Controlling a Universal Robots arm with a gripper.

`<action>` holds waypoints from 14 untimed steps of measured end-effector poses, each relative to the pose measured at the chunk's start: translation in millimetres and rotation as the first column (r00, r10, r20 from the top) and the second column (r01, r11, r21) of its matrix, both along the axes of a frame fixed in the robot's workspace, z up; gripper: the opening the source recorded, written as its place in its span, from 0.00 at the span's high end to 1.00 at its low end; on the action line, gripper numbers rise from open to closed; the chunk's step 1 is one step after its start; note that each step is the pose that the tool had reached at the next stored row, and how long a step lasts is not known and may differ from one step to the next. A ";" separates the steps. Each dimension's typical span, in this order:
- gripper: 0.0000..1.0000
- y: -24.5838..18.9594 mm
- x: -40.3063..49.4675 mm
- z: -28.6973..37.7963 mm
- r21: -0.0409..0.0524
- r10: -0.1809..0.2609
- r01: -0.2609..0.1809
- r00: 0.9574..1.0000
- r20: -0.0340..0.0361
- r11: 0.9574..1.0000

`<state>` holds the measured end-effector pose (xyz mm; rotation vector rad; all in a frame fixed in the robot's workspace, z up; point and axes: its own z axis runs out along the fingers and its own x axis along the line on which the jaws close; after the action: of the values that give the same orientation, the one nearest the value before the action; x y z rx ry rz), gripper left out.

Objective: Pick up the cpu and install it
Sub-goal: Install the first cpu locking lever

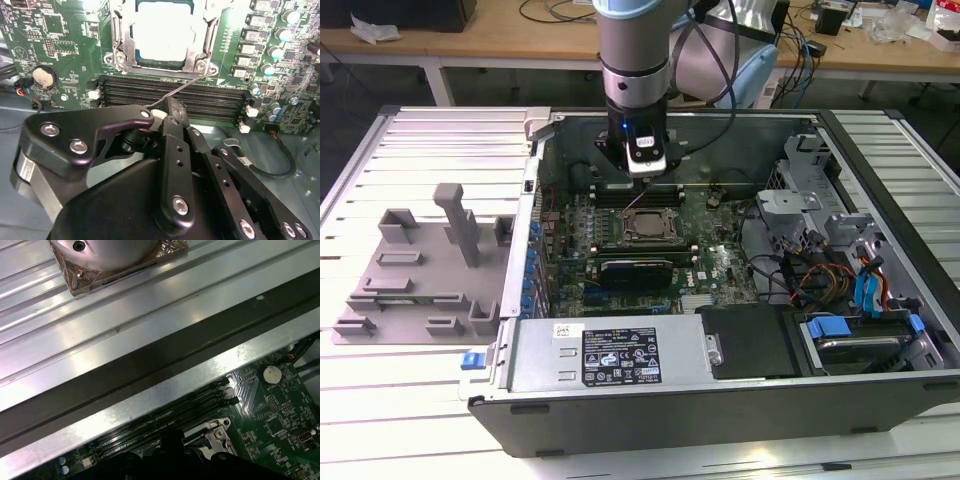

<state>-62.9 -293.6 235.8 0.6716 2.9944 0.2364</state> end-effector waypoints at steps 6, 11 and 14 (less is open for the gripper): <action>0.89 0.0 0.0 -3.7 0.000 0.011 -0.011 1.000 0.000 1.000; 0.89 0.0 0.0 -10.7 0.000 0.027 -0.027 1.000 0.000 1.000; 0.89 0.0 0.0 -16.1 0.000 0.042 -0.042 0.999 0.005 0.999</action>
<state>-62.8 -293.6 219.7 0.6077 3.0057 0.2399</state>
